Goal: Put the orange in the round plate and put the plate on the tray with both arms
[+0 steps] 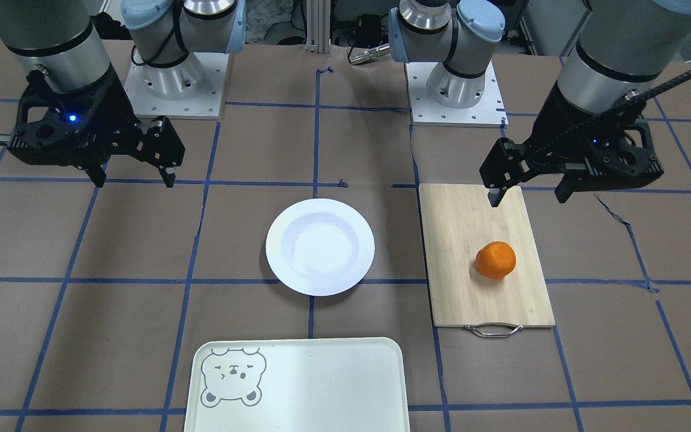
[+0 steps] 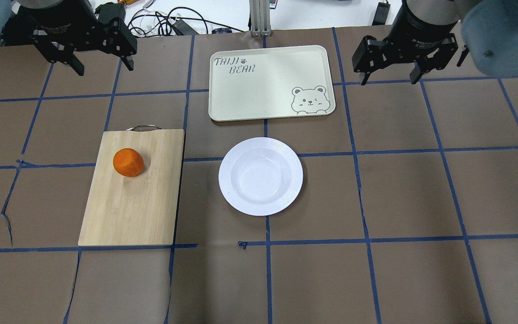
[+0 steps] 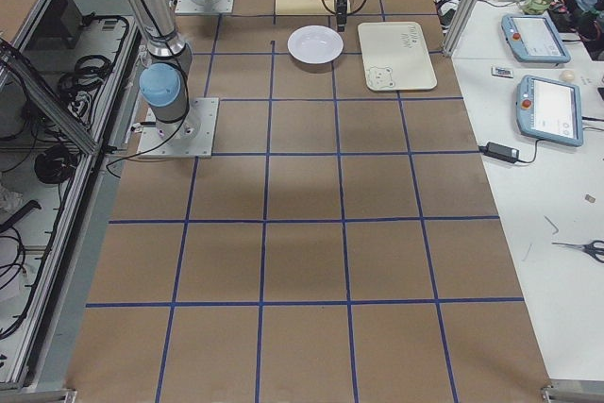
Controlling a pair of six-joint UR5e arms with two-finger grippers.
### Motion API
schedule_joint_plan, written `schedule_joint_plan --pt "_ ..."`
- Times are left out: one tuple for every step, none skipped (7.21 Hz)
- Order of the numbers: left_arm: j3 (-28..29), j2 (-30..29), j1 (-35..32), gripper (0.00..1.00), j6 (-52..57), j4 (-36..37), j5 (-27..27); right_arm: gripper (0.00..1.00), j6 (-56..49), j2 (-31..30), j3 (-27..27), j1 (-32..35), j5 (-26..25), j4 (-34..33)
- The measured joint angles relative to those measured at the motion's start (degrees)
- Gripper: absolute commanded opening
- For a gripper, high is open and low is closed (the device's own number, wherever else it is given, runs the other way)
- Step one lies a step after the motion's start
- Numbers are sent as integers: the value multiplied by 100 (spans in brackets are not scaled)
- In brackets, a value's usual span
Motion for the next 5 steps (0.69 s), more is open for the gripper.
schedule_joint_plan --pt "-2 4 0 100 -1 0 -4 100 0 0 0 0 -1 0" --pt "-12 13 0 100 -10 0 -5 100 0 3 0 1 2 -3" --pt "-32 25 0 100 -36 0 -8 100 0 6 0 0 4 -5" --pt "-56 45 -1 100 -64 2 -10 100 0 7 0 -1 4 -6" --pt "-75 68 0 100 -80 6 -12 100 0 9 0 -2 5 -4"
